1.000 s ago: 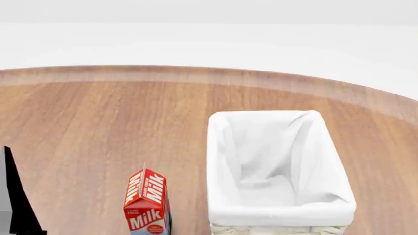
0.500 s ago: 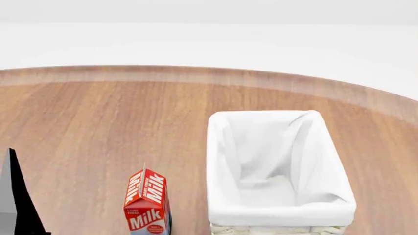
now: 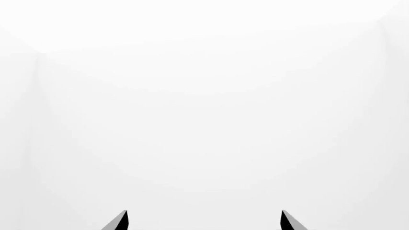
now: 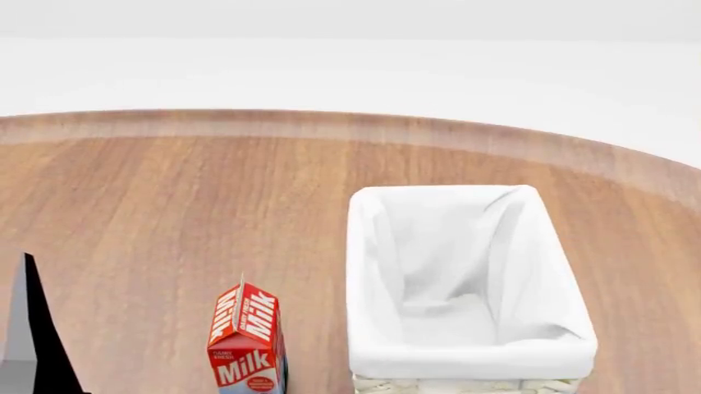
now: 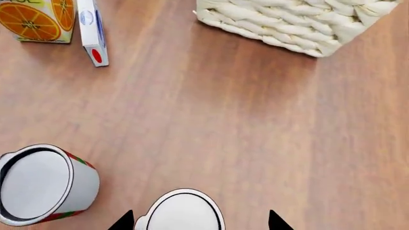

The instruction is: Pick up the alphabet soup and the tomato sauce, and put them in the basket.

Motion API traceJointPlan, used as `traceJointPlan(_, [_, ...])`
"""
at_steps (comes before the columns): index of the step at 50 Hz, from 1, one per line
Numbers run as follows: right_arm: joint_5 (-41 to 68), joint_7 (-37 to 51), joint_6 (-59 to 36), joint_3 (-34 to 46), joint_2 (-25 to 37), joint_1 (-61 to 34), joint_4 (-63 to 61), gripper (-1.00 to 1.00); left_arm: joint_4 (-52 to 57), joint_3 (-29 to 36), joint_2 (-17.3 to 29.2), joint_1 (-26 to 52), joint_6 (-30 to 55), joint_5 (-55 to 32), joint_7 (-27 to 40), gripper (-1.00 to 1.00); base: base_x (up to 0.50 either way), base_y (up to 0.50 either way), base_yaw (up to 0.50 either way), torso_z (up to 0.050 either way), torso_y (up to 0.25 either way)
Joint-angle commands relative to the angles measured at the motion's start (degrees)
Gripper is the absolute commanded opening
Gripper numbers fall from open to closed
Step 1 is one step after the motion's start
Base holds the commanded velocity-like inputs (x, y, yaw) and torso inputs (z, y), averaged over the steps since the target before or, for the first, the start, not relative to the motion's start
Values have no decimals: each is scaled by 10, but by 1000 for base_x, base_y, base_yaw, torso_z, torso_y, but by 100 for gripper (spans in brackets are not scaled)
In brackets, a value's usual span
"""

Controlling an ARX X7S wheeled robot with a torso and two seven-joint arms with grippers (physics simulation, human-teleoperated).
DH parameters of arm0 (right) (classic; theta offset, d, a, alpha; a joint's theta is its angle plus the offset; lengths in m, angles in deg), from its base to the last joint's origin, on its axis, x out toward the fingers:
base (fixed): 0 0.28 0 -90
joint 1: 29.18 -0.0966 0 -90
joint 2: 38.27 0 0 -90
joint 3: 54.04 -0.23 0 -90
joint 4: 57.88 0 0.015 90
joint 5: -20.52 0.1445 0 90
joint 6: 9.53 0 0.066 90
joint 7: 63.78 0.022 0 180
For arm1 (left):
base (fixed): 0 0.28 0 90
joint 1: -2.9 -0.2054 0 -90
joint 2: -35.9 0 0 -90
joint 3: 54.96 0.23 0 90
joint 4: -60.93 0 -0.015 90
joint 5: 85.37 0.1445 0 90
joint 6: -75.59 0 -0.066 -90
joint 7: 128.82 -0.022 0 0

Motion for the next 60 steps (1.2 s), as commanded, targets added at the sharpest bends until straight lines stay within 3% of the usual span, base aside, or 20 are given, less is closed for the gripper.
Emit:
traceJointPlan(1, [-26,-1,-5,26,-5,-8,8,100,-6,6,1,-1,-6,4,2,100,0,0,0,0,0])
traceJointPlan(60, [-88,-58,48,80,-17,-20,88,100,0,15,11,2,1,5,11,100,0,0,0,0,0])
